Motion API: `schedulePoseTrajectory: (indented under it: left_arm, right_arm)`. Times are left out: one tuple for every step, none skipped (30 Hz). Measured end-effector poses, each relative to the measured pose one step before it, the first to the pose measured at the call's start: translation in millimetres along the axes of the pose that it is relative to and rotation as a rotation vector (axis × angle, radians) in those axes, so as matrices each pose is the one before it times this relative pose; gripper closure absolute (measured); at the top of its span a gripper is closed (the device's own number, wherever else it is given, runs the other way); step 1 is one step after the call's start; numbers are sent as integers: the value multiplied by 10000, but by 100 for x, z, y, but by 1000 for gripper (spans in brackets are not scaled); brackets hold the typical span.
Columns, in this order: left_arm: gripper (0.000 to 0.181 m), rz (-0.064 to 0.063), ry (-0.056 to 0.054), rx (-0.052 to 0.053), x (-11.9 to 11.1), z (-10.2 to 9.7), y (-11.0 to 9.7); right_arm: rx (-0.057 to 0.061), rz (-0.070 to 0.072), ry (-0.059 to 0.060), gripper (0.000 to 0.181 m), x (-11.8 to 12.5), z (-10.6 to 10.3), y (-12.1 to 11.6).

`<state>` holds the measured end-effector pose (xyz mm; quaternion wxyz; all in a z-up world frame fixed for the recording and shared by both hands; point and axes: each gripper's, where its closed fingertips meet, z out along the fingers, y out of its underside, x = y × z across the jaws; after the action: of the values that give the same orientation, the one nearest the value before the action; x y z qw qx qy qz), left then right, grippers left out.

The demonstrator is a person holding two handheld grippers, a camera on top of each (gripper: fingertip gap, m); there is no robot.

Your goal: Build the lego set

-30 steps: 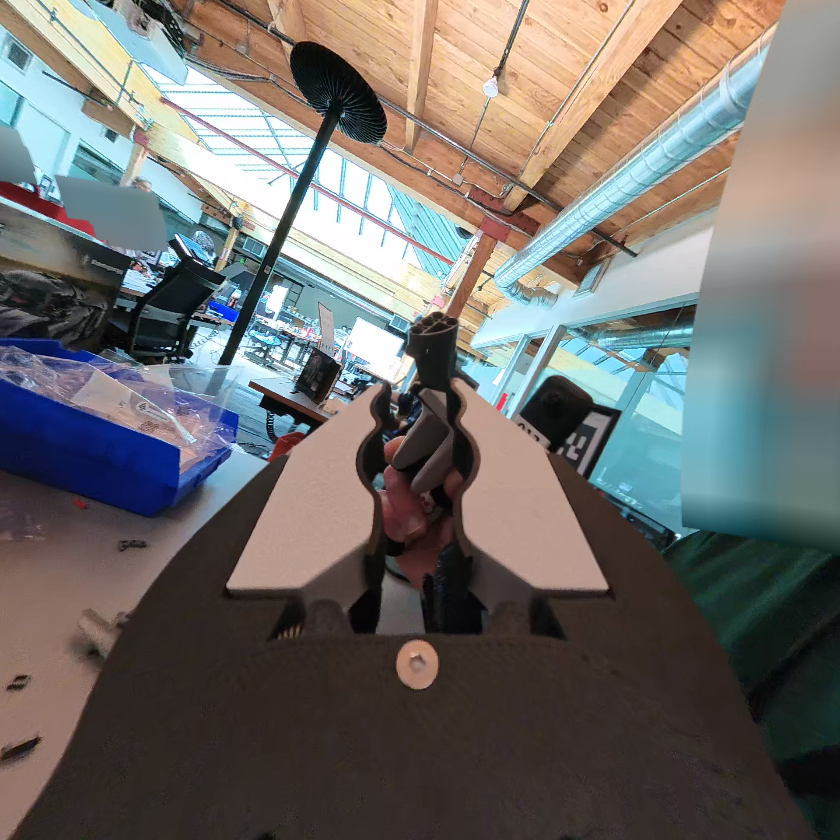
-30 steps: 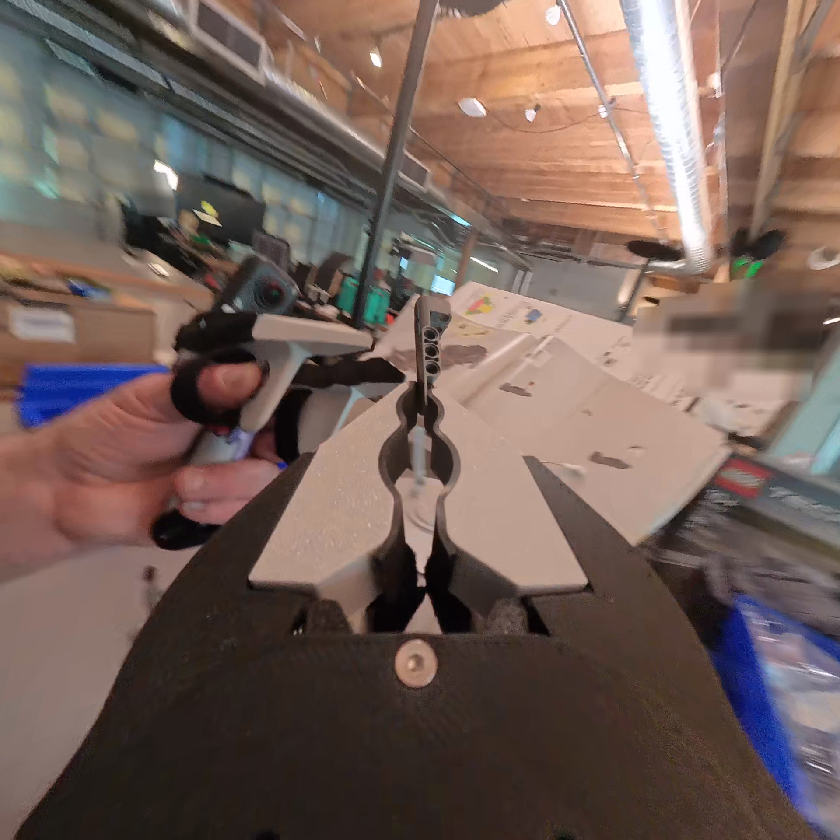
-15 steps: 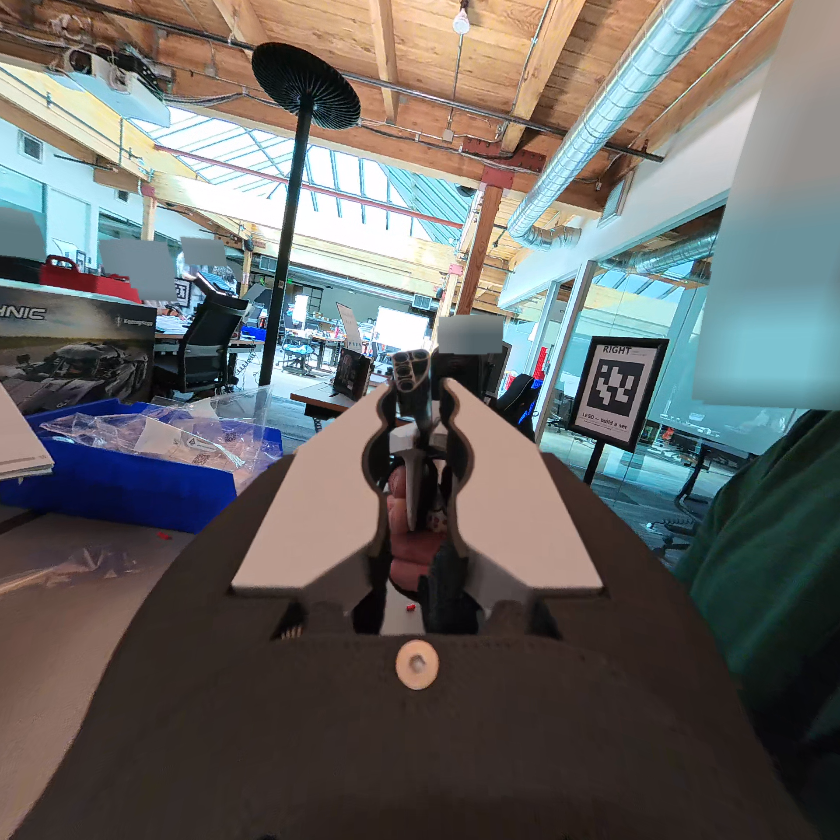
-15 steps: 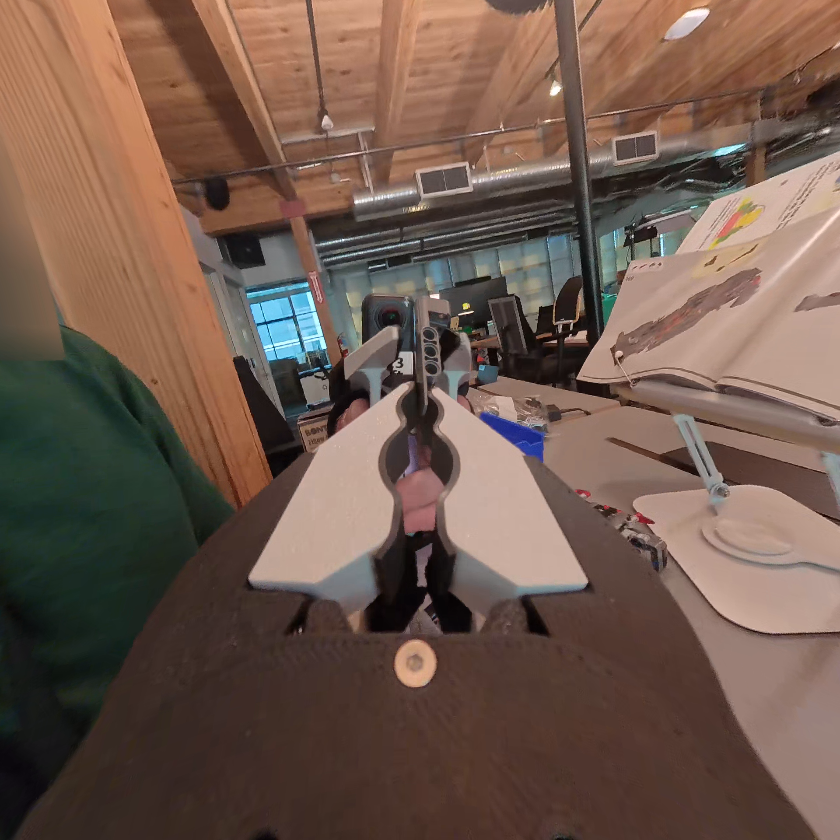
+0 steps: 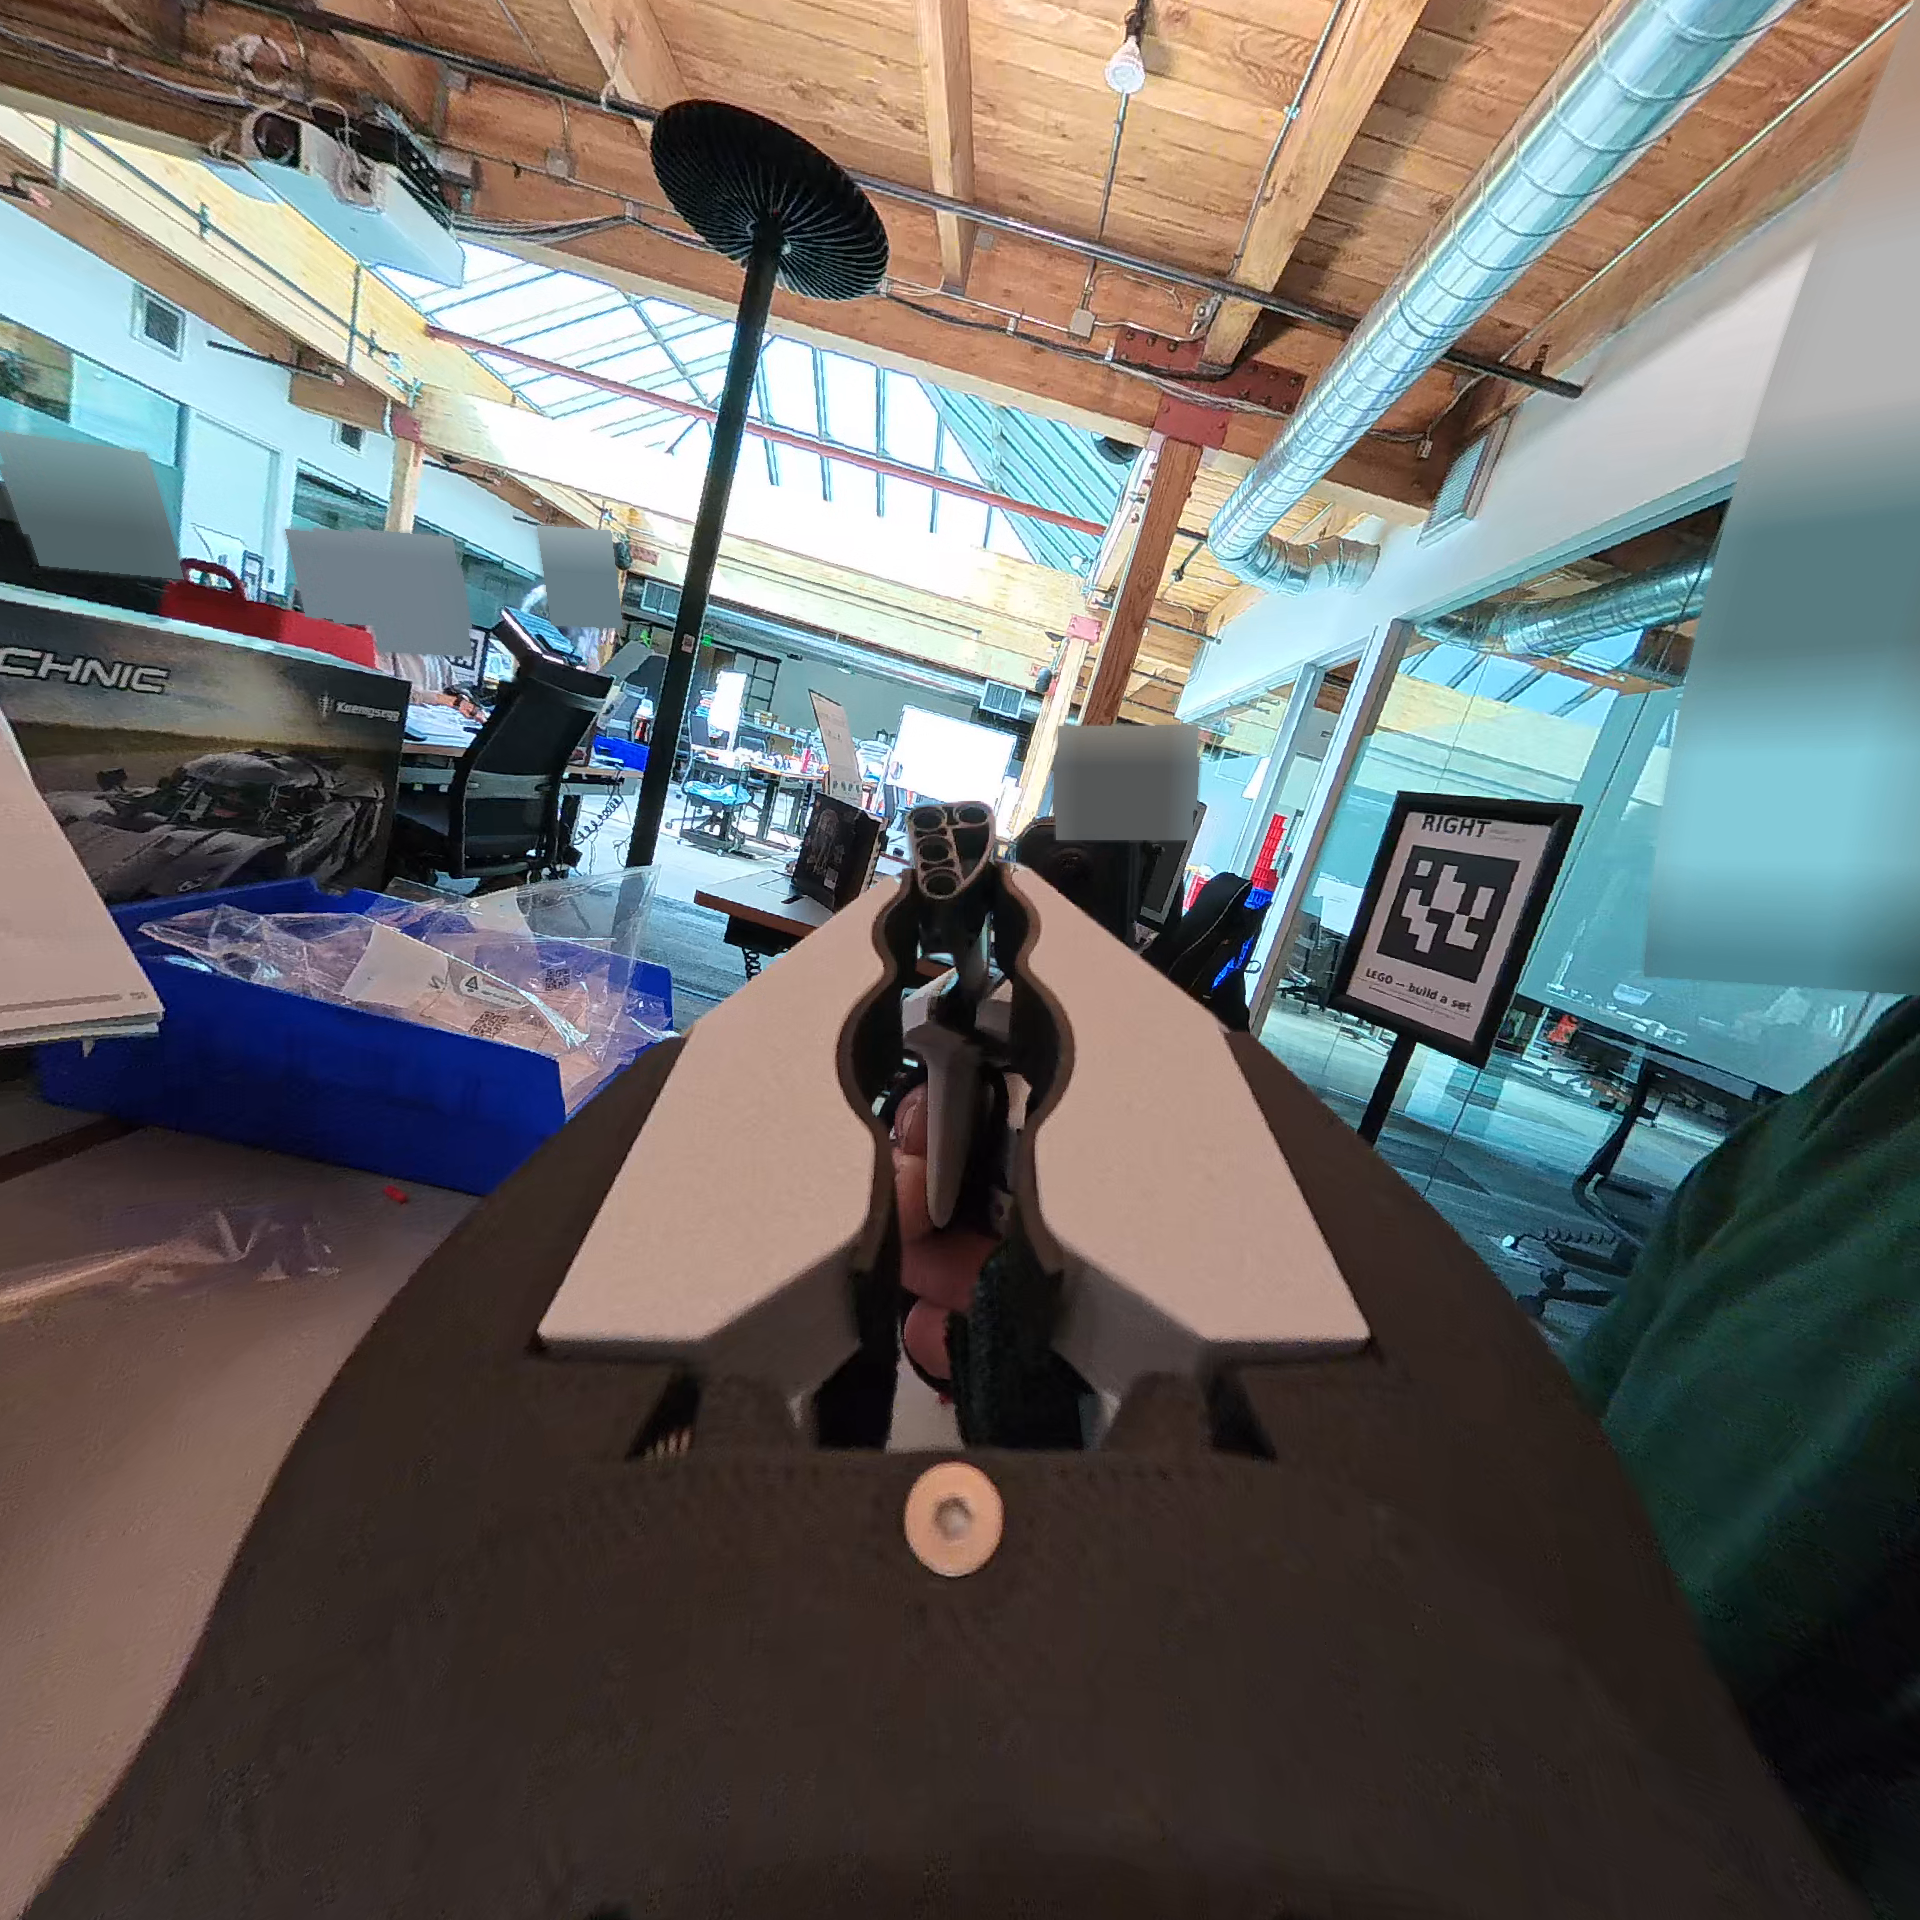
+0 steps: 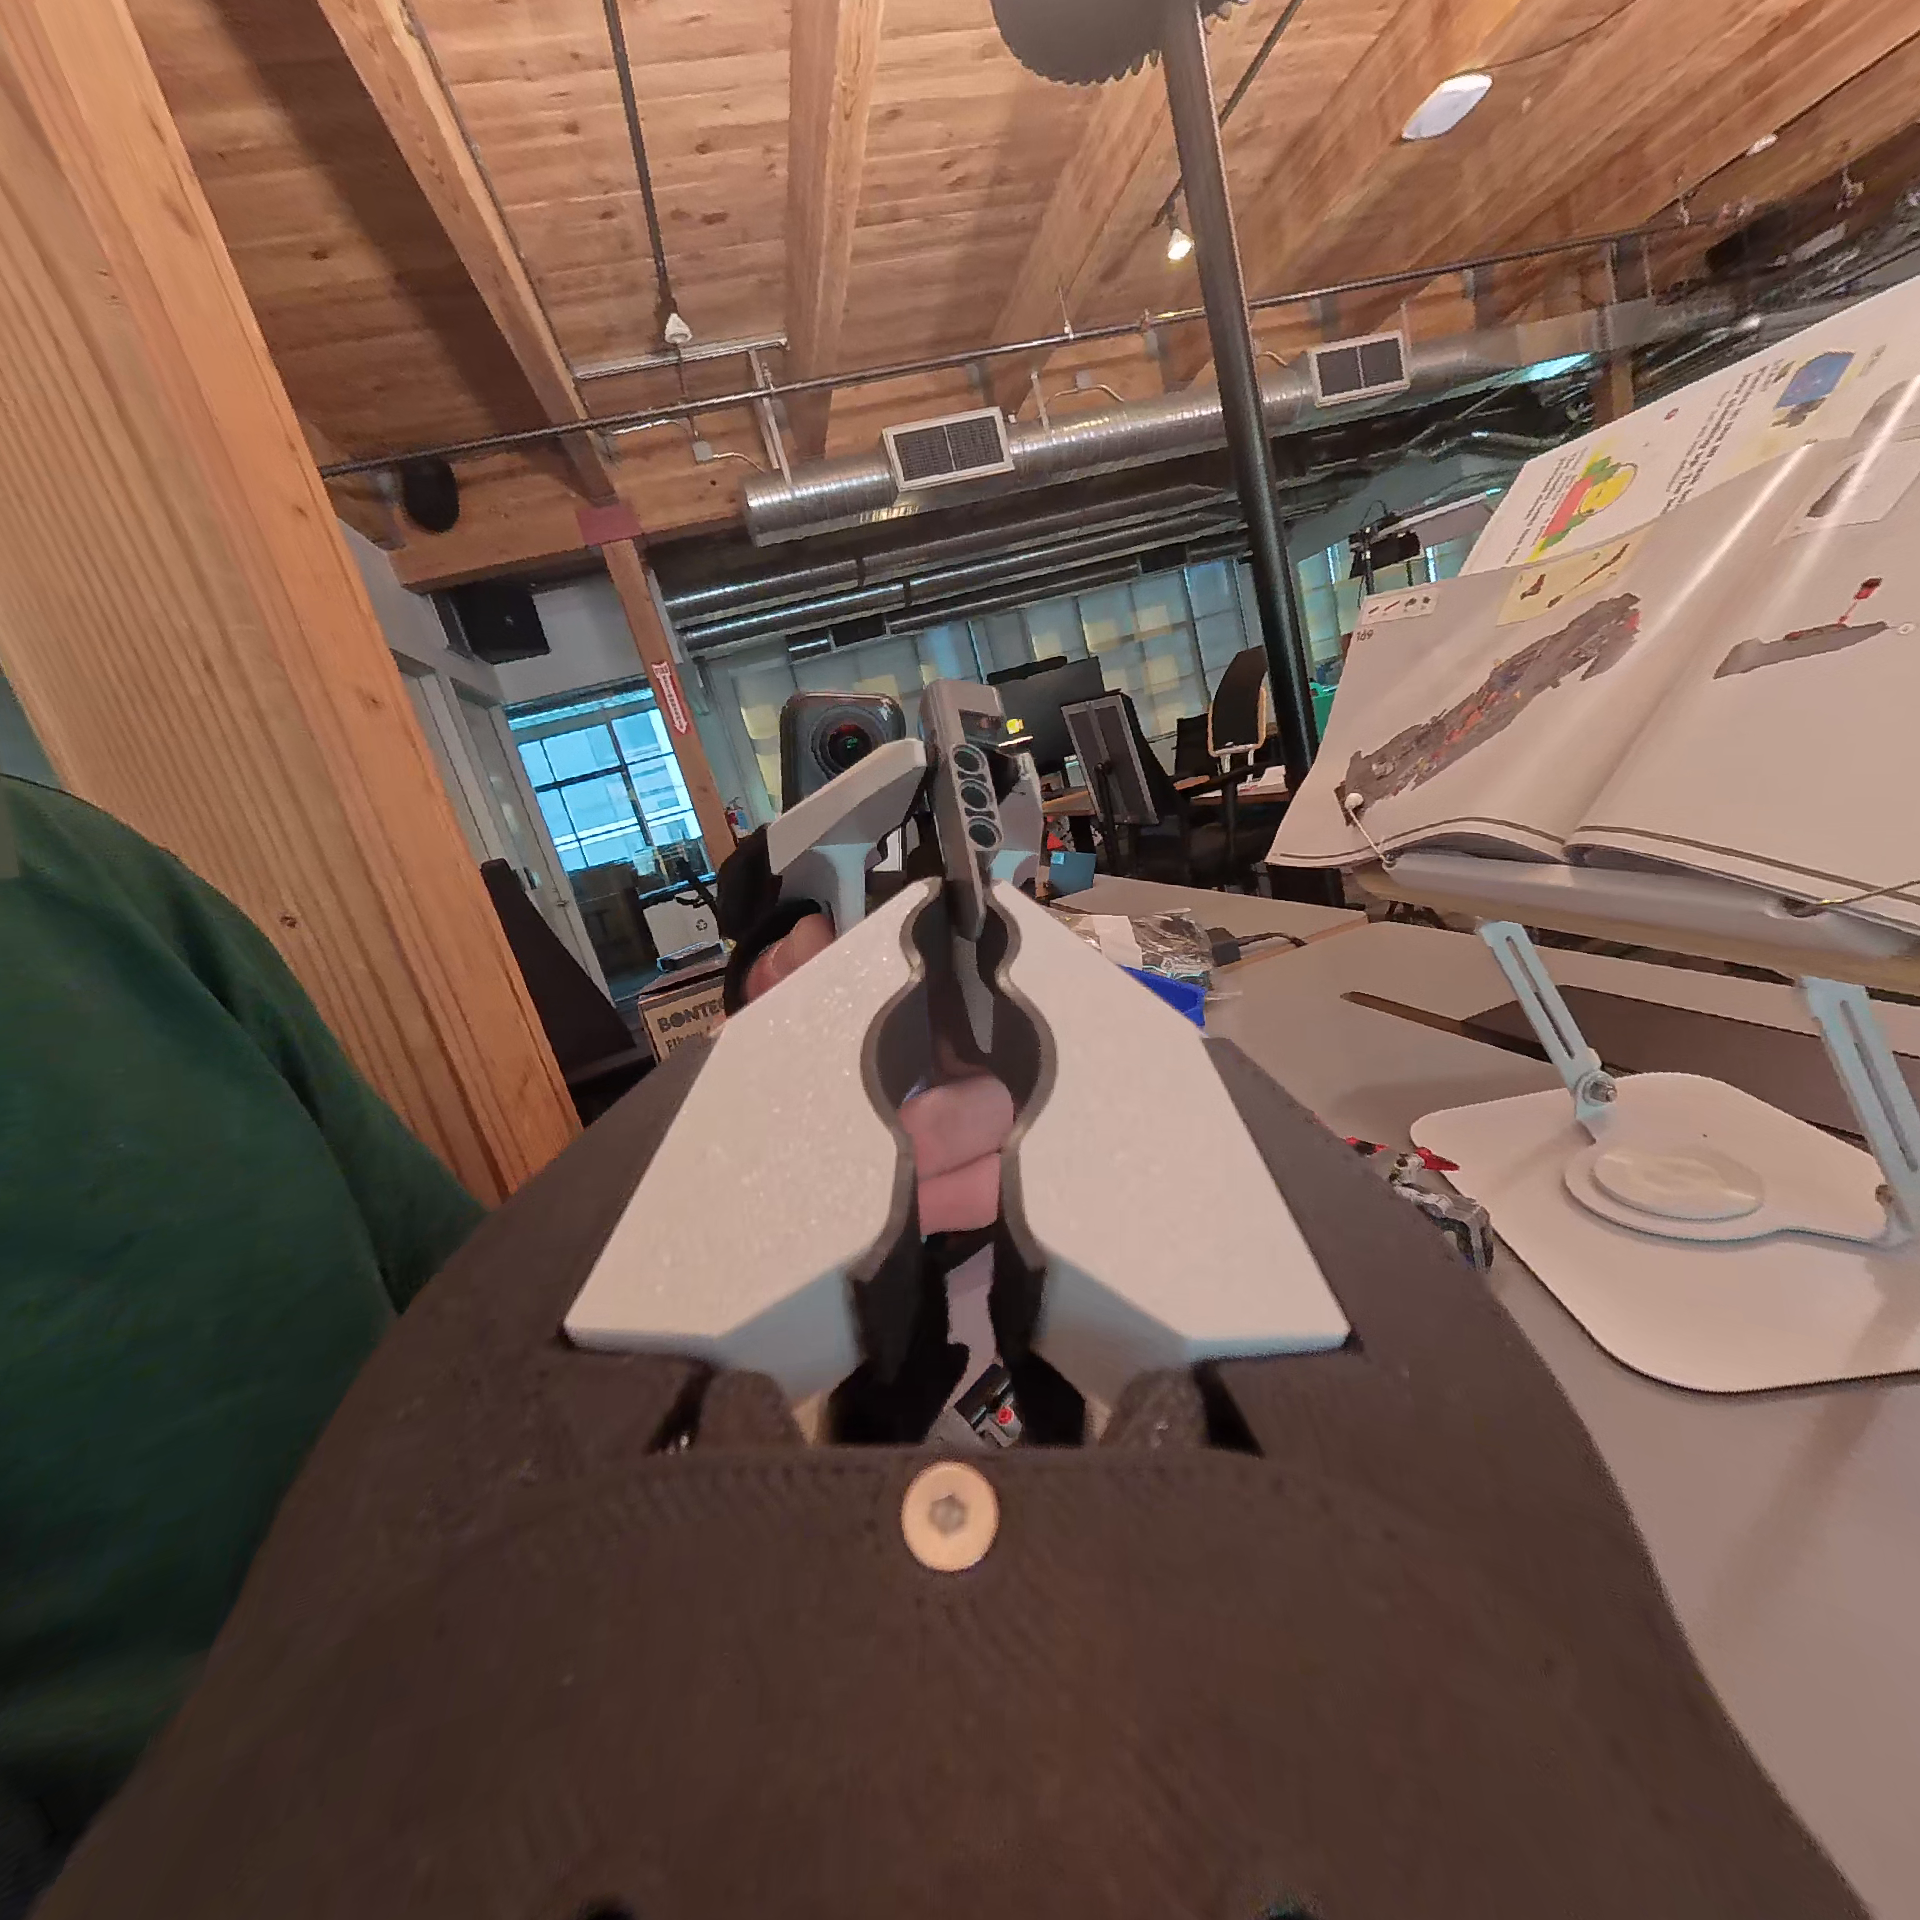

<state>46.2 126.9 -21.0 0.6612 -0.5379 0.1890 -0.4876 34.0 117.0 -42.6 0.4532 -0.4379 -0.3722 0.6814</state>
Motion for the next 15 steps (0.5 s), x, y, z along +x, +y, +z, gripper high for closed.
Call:
schedulePoseTrajectory:
  left_arm:
    - [170, -25, 36, 28, 46, 86, 25]
    - [170, -11, 19, 18, 24, 98, 38]
    - [171, 21, -36, 24, -38, 88, 38]
    - [171, 20, -5, 12, -7, 94, 44]
    - [171, -39, 56, 25, 42, 93, 32]
    - [171, -137, 99, 89, 54, 81, -50]
    - [171, -153, 72, 140, -29, 6, -108]
    - [171, -147, 52, 144, -87, -20, -138]
    - [171, -112, 79, 70, -39, 2, -62]
    - [171, -50, 6, -59, -95, 65, 129]
    - [171, 41, -77, -45, -127, 100, 151]
    - [171, 63, -78, -19, -83, 100, 115]
    - [171, -51, 18, 24, -12, 78, 14]
    - [171, -94, 34, 183, -53, -15, -267]
    - [171, -117, -21, 204, -191, -85, -370]
  right_arm:
    - [22, 77, -61, 179, -12, -102, -56]
    - [60, 108, -85, 180, -14, -139, -85]
    - [59, 143, -20, 179, 91, -124, -69]
    - [71, 112, -29, 179, 41, -115, -48]
    - [73, 96, -84, 180, -46, -97, -28]
    - [96, 113, -109, 180, -85, -119, -59]
    - [101, 155, -120, 181, -64, -129, -63]
    - [84, 154, -90, 181, 13, -162, -55]
    - [73, 90, -64, 181, 52, -184, -33]
    - [29, 42, -28, 181, 58, -191, -5]
    - [2, -23, 50, 181, 119, -168, 32]
    - [-6, -79, 112, 181, 155, -137, 25]
    - [13, -52, 49, 181, 64, -135, -14]
    - [23, 26, 74, 181, 164, -183, -40]
    - [92, 25, 156, 181, 340, -276, -135]
